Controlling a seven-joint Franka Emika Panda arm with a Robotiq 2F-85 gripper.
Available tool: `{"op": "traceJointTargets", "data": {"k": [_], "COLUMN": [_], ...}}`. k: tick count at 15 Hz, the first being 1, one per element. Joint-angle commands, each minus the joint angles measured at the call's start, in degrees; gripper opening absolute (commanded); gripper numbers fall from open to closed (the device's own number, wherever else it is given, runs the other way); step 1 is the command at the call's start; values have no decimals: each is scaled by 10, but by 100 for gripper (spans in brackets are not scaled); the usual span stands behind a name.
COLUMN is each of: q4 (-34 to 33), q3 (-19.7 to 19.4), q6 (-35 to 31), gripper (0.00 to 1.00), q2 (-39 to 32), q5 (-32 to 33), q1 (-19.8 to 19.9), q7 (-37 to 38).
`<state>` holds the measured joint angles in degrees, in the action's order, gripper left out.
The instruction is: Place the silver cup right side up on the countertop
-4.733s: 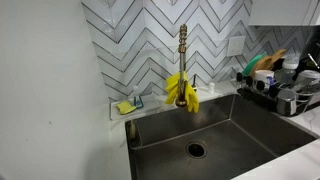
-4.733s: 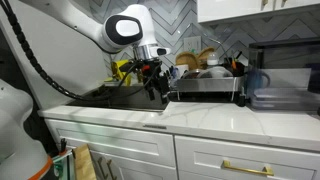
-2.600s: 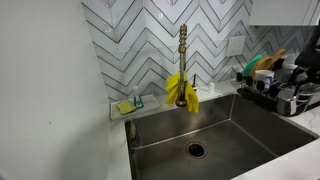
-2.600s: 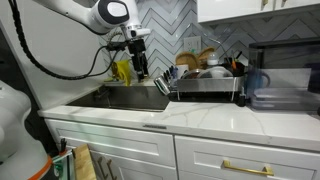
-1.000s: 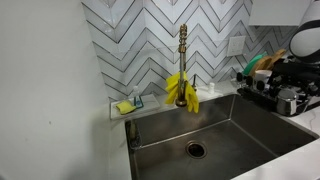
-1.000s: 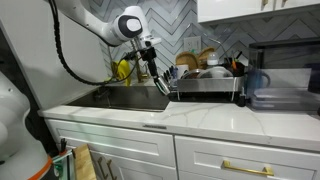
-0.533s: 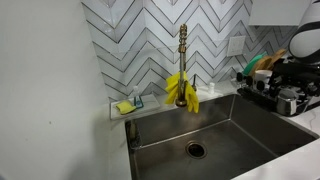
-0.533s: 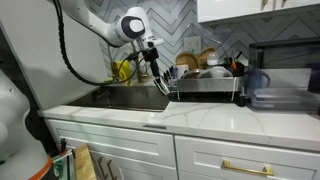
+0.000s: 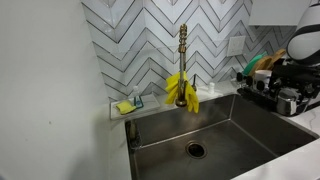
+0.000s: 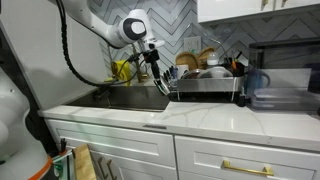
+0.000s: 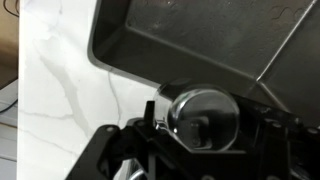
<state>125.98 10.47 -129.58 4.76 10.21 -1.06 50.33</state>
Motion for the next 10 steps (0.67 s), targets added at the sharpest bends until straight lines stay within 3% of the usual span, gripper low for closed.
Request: {"op": "traceJointTargets", "data": {"k": [1, 3, 10], "q4": [-2, -3, -11], "q3": [-11, -11, -13], "q6": [-7, -6, 13], "gripper": [52, 42, 42], "q2": [-6, -5, 5], "q5": [10, 10, 4], "q1": [-12, -14, -15], "q7": [7, 9, 16]}}
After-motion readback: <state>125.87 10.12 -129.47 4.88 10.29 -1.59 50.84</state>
